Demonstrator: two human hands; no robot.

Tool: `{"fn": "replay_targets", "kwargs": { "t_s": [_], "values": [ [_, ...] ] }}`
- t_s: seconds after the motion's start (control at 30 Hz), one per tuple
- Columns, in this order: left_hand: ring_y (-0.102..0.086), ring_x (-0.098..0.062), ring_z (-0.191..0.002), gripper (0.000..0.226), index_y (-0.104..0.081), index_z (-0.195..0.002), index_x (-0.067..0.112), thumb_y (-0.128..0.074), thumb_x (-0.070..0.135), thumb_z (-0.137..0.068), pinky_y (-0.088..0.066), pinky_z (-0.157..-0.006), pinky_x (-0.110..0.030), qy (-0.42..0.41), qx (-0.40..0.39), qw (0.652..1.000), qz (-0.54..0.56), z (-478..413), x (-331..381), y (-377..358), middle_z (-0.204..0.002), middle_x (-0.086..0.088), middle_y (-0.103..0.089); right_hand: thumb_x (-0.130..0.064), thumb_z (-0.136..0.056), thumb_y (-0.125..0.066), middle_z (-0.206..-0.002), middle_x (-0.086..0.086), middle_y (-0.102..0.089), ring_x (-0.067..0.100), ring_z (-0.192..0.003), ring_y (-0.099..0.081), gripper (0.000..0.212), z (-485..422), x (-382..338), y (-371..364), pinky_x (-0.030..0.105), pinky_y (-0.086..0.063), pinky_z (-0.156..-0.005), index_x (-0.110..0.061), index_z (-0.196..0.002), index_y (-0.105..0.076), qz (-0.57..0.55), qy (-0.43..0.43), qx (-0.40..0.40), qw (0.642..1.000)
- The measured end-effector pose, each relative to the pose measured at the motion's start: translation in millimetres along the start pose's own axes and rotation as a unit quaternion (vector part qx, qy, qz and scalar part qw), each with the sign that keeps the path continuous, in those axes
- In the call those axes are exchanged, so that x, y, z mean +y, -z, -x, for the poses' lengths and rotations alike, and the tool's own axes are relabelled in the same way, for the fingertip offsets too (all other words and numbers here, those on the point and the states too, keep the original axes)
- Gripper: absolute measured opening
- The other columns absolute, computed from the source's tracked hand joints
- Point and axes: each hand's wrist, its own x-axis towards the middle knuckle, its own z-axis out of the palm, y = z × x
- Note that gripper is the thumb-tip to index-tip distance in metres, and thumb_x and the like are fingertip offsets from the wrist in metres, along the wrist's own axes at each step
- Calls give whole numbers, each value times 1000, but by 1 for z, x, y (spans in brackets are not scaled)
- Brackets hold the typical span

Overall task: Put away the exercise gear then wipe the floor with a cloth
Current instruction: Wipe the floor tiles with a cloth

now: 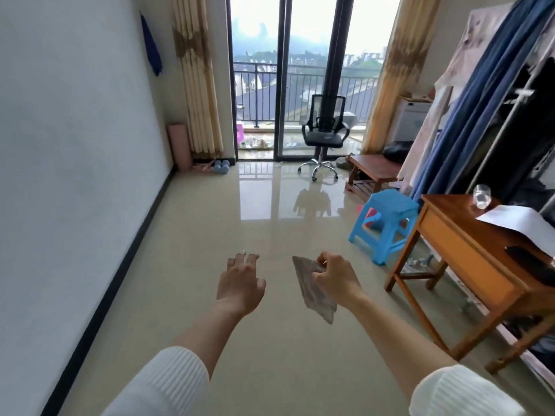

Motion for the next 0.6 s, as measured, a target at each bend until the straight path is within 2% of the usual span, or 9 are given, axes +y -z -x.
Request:
{"fn": "replay_targets", "kwargs": {
  "t_s": [0.2,0.33,0.5,0.6],
  "values": [
    [-28,-26,-136,54,-35,-141,17,-47,22,-88,-35,-104,-40,5,28,1000,-14,-183,-21,-5,-149,-9,-31,-10,-80,-52,-79,3,-63,21,-76,-60,16,-180,-35,-16,31,-49,-67,-13,-92,-63,-25,31,-6,999],
    [-31,-26,-133,54,-35,-140,17,-47,23,-88,-36,-103,-39,38,27,999,9,-309,-27,-12,-147,-9,-33,-7,-80,-54,-85,5,-65,23,-81,-60,18,-316,-58,-13,31,-48,-68,-10,-95,-63,-50,55,-4,997],
    [-32,-26,-131,54,-35,-140,17,-46,24,-88,-37,-102,-39,72,22,997,7,-446,-40,-10,-145,-8,-34,-5,-79,-52,-81,4,-62,21,-76,-55,17,-463,-90,-19,21,-38,-55,-9,-91,-62,-61,52,-26,996],
    [-33,-26,-130,53,-35,-140,17,-46,24,-88,-38,-101,-38,91,32,995,6,-523,-58,-5,-144,-9,-35,-3,-79,-49,-77,3,-58,20,-74,-52,14,-541,-110,-38,21,-35,-53,-10,-85,-58,-78,50,-45,995]
  ]
}}
